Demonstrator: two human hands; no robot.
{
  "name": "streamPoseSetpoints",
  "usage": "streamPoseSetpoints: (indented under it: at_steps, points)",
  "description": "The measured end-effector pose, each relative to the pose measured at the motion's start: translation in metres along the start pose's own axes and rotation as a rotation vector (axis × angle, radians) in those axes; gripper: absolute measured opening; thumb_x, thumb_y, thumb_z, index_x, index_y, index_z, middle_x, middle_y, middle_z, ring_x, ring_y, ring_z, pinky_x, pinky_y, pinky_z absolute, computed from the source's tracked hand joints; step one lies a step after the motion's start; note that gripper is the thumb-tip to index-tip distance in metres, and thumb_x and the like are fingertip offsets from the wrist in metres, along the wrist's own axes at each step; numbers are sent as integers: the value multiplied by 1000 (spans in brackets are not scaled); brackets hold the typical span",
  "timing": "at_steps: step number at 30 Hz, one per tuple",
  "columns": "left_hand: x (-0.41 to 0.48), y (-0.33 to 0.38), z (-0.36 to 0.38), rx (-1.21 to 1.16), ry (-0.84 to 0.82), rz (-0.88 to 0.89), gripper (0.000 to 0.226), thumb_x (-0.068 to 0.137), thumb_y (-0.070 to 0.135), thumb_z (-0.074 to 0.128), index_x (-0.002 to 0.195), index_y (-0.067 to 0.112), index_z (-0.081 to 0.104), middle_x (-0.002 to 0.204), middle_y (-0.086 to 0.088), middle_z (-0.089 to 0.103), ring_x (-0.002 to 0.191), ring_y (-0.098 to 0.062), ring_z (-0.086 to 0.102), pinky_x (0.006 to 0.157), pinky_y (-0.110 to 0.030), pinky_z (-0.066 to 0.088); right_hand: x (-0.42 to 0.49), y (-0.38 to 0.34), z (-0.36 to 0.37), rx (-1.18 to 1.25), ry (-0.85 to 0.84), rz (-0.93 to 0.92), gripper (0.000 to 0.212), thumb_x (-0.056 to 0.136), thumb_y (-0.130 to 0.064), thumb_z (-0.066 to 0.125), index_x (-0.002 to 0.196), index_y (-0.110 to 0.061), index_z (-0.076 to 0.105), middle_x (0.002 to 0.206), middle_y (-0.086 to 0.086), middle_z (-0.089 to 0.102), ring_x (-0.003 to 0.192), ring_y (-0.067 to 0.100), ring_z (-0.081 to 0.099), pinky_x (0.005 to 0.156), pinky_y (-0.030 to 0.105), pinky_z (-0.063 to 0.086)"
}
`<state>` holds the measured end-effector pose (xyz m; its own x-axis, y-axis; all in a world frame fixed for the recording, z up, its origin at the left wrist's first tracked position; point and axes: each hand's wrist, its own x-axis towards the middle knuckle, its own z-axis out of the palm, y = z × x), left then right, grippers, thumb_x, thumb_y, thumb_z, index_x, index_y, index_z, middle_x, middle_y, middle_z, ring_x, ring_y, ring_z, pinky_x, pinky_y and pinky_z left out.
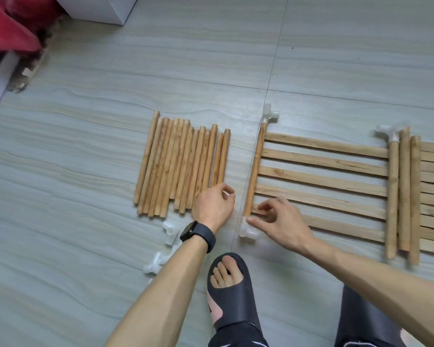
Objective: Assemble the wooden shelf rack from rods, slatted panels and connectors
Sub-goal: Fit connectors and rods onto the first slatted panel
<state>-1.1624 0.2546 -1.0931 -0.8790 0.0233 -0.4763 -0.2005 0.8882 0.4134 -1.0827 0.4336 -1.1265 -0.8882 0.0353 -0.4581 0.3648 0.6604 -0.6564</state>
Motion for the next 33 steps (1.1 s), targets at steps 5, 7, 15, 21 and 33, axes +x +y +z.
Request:
streamPoseSetpoints:
  at_steps: [5,7,15,21,33]
  points:
    - [-25,-72,-42,464,158,-106,29,95,50,55,111,26,61,118,-3,57,106,-25,56,73,-36,48,-17,47,-30,-614,192,-122,48,98,-52,43,141,-34,51,151,6,46,134,32,40,104,52,44]
    - [-31,-92,-49,519,-42,-192,33,92,51,60,113,25,59,125,-5,53,108,-27,58,80,-38,52,-23,60,-26,-727,-29,-48,58,103,-40,42,157,-43,23,170,6,13,150,39,14,118,56,30]
    - [-24,-78,-77,510,-192,-162,22,95,21,55,112,25,69,114,-3,70,103,-24,65,85,-35,55,17,30,-39,-779,-188,-130,72,102,-17,36,160,-49,6,171,-3,-9,154,35,1,122,54,23]
    - [-11,0,-116,-138,-206,-38,15,97,39,64,94,27,71,80,7,77,69,-6,69,60,-23,53,8,7,-59,-346,-159,-164,65,100,-53,52,158,-39,26,163,-4,36,147,22,34,118,36,28]
    - [-24,127,39,-613,-534,65,40,99,40,62,99,3,75,80,0,76,57,-9,50,61,-22,44,-59,47,-87,901,168,231,71,78,-48,80,139,-22,53,125,-2,67,95,19,77,79,24,60]
